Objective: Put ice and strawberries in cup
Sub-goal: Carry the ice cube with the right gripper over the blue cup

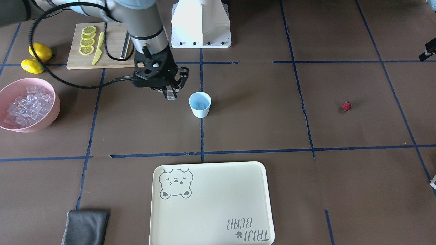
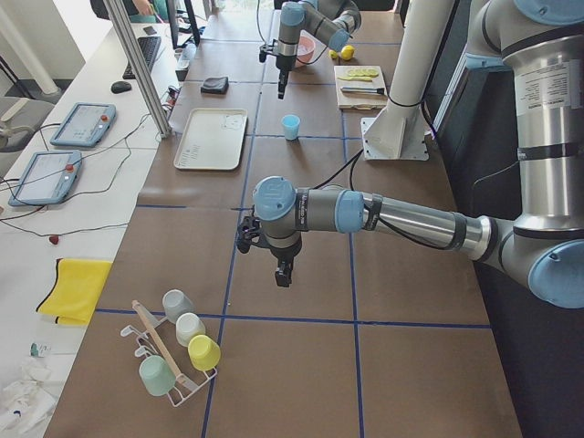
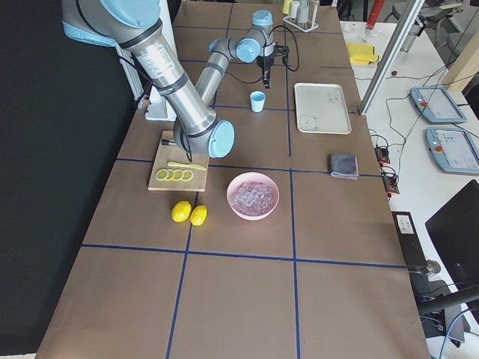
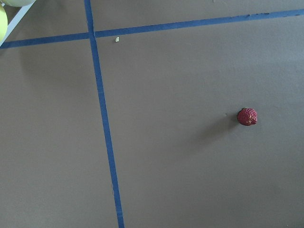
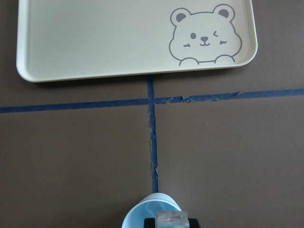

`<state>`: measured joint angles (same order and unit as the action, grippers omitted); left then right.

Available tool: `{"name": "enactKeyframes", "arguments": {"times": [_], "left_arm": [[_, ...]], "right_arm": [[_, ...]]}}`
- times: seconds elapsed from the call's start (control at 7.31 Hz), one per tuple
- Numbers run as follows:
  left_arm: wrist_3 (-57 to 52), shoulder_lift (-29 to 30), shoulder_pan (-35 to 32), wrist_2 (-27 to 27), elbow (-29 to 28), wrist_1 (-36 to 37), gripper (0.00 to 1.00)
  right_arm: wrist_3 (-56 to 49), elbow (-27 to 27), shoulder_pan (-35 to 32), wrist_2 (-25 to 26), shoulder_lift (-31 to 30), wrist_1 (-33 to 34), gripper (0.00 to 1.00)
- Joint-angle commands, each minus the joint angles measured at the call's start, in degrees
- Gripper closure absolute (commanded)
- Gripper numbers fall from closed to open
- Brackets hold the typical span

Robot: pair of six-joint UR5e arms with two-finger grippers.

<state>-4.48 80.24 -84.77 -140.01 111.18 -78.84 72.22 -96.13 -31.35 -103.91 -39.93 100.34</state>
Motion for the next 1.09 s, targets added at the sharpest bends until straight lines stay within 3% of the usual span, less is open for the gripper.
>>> {"name": "enactKeyframes", "arguments": {"times": [0.0,0.41,0.68,0.82,0.96], "left_arm": [[0.0,0.0,0.7,0.0,-0.2,0.0,0.00],[0.0,0.0,0.7,0.0,-0.2,0.0,0.00],[0.0,0.0,0.7,0.0,-0.2,0.0,0.00],[0.0,0.0,0.7,0.0,-0.2,0.0,0.00],[0.0,0.0,0.7,0.0,-0.2,0.0,0.00]], "right_arm": [[1.0,2.9,3.0,1.3,1.2,-0.1,0.99],[1.1,3.1,4.9,2.8,-0.5,-0.1,0.98],[1.0,3.1,4.8,2.8,-0.6,-0.1,0.88],[0.8,3.1,4.8,2.8,-0.6,-0.2,0.66],[0.1,3.0,4.8,3.1,-0.5,-0.3,0.01]]}}
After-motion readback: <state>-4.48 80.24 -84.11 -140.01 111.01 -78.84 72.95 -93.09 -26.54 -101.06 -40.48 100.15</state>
